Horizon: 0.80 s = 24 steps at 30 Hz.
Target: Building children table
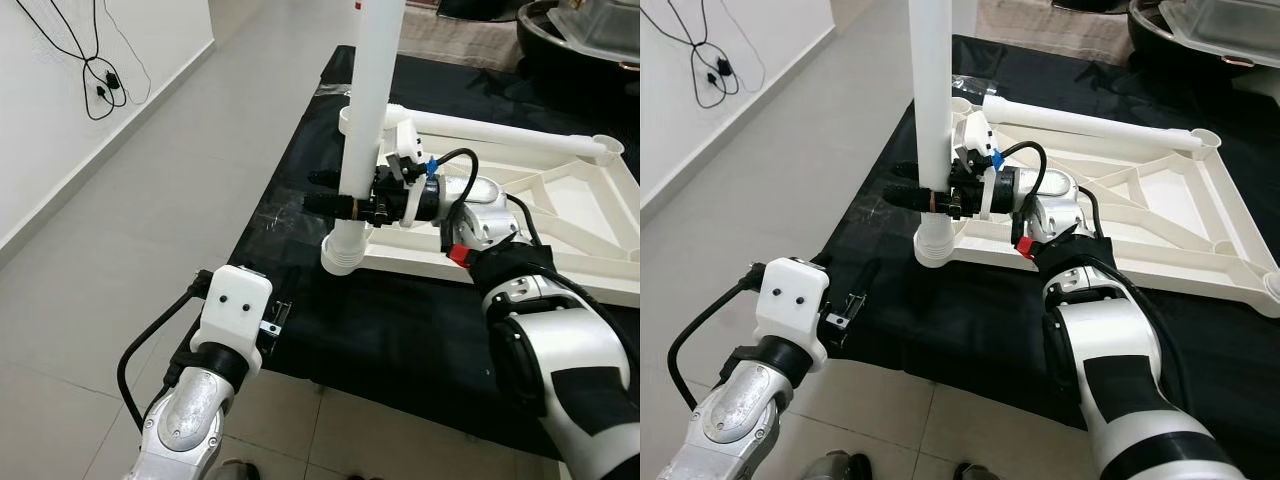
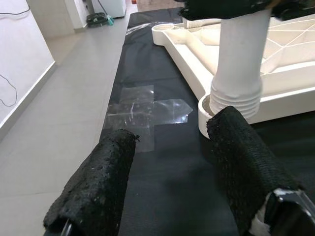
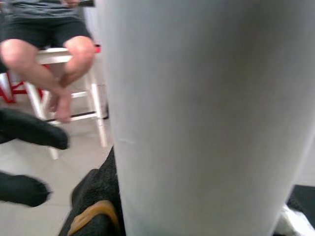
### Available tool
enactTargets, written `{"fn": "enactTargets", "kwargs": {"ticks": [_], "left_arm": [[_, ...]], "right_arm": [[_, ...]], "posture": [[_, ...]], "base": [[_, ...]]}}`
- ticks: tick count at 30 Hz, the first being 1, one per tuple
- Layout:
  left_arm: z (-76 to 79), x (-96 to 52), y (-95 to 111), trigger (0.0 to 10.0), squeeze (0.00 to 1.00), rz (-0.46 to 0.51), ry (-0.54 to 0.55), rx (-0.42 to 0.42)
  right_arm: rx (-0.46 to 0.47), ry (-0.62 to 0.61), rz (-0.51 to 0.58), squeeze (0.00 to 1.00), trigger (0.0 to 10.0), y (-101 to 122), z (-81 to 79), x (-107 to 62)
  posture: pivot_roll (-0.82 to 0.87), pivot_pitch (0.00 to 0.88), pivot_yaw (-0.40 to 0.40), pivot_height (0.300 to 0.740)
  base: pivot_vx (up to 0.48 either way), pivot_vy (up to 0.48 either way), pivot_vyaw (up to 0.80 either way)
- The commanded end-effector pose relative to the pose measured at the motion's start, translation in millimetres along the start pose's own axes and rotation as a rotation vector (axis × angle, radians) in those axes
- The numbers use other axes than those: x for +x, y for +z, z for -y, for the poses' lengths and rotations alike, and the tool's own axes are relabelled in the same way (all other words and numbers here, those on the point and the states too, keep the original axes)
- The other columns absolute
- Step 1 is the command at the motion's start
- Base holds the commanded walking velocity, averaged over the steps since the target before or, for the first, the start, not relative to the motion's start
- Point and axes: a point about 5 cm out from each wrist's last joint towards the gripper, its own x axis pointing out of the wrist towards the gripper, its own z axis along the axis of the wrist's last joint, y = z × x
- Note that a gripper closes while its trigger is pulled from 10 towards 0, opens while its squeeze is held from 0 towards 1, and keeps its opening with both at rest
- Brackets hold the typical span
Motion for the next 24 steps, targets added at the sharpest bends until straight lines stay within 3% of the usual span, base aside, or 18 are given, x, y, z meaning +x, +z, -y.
{"fn": "enactTargets", "kwargs": {"ticks": [1,8,24], "left_arm": [[1.7,-1.9,0.3,10.0,0.0,0.003,0.004,-0.001],[1.7,-2.4,-0.5,10.0,0.0,-0.002,0.005,-0.001],[2.2,-3.6,-1.2,10.0,0.0,-0.01,0.009,0.002]], "right_arm": [[0.025,0.007,-0.046,0.0,10.0,-11.1,-3.2,0.5],[0.008,-0.04,-0.022,0.0,10.0,-0.8,2.5,4.8],[0.044,0.01,-0.019,0.0,10.0,-11.1,-6.6,16.0]], "posture": [[0.15,0.169,-0.071,0.74],[0.15,0.176,-0.078,0.74],[0.16,0.187,-0.079,0.74]], "base": [[0.0,0.0,0.0],[0.0,0.0,0.0],[0.0,0.0,0.0]]}}
